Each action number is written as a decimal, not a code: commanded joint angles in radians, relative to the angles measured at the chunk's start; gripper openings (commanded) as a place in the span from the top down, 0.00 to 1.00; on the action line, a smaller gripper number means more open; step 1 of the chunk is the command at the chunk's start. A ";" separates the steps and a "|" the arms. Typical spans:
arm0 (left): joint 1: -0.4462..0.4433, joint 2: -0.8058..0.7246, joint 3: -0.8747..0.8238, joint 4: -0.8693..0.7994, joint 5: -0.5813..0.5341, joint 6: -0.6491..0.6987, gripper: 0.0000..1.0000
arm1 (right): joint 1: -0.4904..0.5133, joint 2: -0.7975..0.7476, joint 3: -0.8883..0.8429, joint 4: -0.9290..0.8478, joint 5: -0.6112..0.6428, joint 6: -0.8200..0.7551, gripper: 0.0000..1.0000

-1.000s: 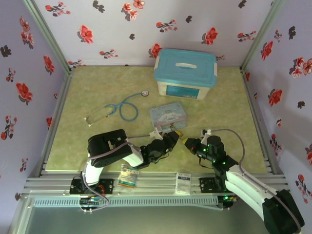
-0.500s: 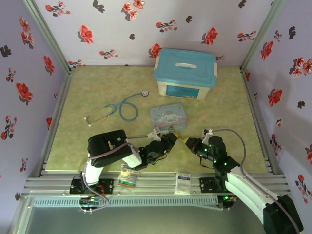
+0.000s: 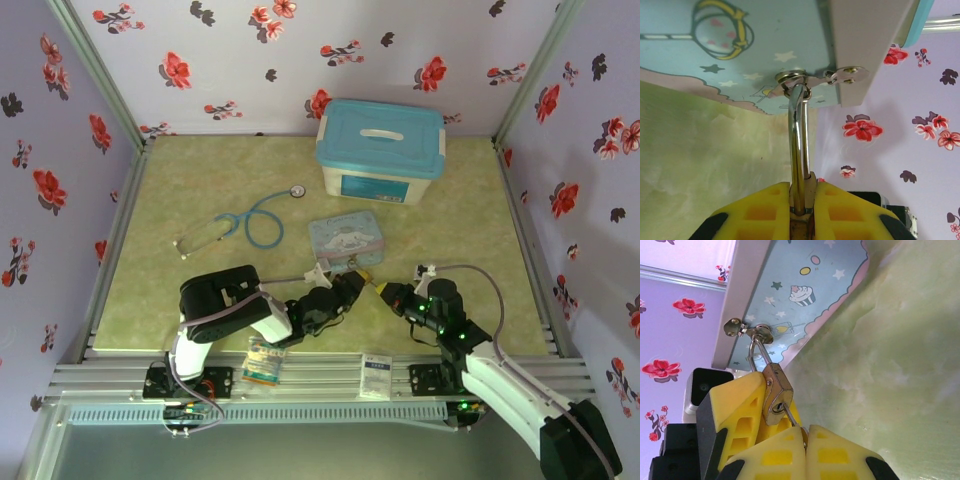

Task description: Unlock a padlock with a key

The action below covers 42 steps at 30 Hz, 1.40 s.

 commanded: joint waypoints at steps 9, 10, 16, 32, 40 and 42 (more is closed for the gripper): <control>-0.012 0.021 0.024 0.062 -0.003 -0.002 1.00 | -0.005 -0.013 -0.026 0.041 -0.007 0.004 1.00; -0.008 0.017 0.017 0.063 -0.006 0.002 1.00 | -0.005 -0.013 -0.027 0.037 -0.009 0.002 1.00; -0.023 0.026 0.042 0.064 0.018 -0.023 1.00 | -0.006 -0.008 -0.025 0.047 -0.007 0.004 1.00; -0.074 0.016 0.079 0.069 0.036 -0.089 1.00 | -0.017 -0.097 -0.027 0.038 0.009 0.021 1.00; -0.059 0.018 0.087 0.068 0.063 -0.070 1.00 | -0.034 -0.103 -0.027 0.070 -0.046 0.025 1.00; -0.057 0.026 0.103 0.065 0.081 -0.059 1.00 | -0.033 -0.104 -0.020 0.066 -0.057 0.018 1.00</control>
